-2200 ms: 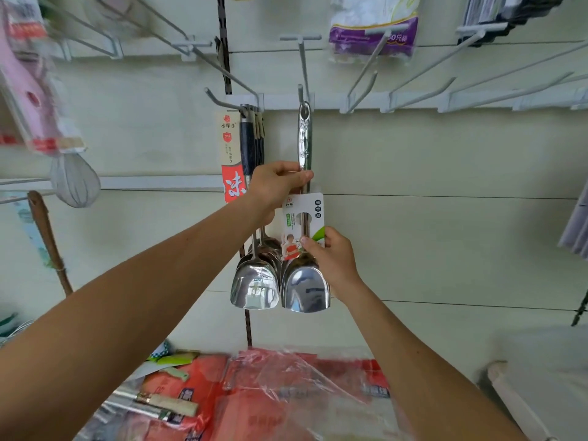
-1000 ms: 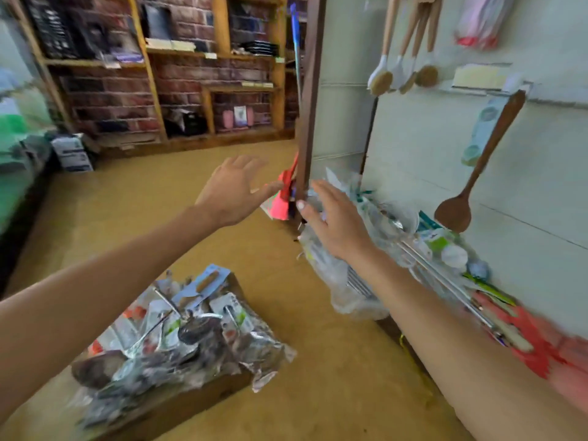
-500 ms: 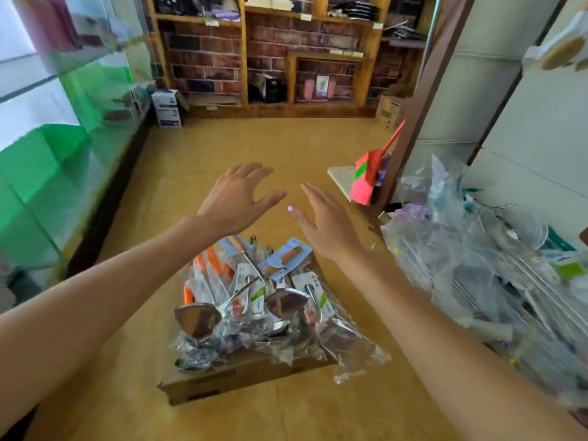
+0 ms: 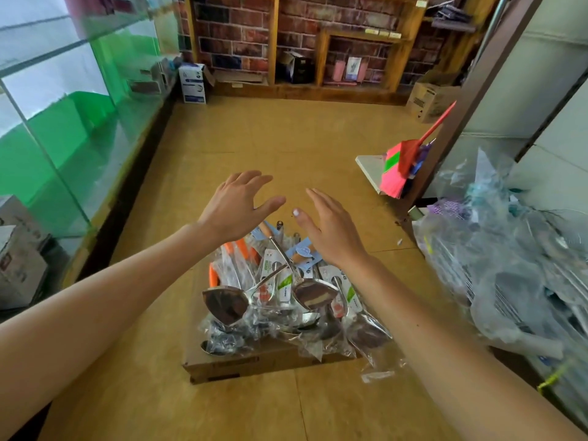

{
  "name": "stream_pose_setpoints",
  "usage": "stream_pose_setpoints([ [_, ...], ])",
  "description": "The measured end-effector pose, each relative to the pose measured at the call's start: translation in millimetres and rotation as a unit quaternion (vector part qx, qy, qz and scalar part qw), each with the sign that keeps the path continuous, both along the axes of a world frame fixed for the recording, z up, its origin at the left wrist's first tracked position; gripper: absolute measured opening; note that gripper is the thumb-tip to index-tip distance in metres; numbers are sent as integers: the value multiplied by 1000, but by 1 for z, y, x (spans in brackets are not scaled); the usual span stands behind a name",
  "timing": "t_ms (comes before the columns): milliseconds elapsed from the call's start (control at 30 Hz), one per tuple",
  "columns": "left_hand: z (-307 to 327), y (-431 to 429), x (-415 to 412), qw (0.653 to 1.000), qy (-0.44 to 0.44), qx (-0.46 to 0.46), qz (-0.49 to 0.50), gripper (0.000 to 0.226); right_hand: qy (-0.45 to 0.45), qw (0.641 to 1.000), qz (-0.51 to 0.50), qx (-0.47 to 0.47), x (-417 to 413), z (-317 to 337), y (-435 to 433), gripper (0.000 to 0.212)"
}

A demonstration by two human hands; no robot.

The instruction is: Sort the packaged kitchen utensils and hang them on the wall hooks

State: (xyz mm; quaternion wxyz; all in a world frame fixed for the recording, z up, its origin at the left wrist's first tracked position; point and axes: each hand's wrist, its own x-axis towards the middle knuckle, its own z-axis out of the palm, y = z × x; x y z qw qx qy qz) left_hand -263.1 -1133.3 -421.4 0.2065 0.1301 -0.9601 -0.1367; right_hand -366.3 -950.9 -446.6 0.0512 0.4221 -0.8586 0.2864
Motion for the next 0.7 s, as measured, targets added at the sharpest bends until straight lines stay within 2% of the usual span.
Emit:
stream_pose_setpoints([
  [367,-30,18,-14,999,-25,39,-29,67,-43,998,-37,30,-10,-33,26,64],
  [567,-54,49,-38,994,-70,68,-55,65,-60,995,-63,44,-25,-54,53,64],
  [633,-61,61,-49,991,-81,83,-61,59,-74,993,-76,47,-29,-63,62,64],
  [700,-69,75,-61,988,-92,96,-72,44,-87,991,-90,52,-33,-70,71,63],
])
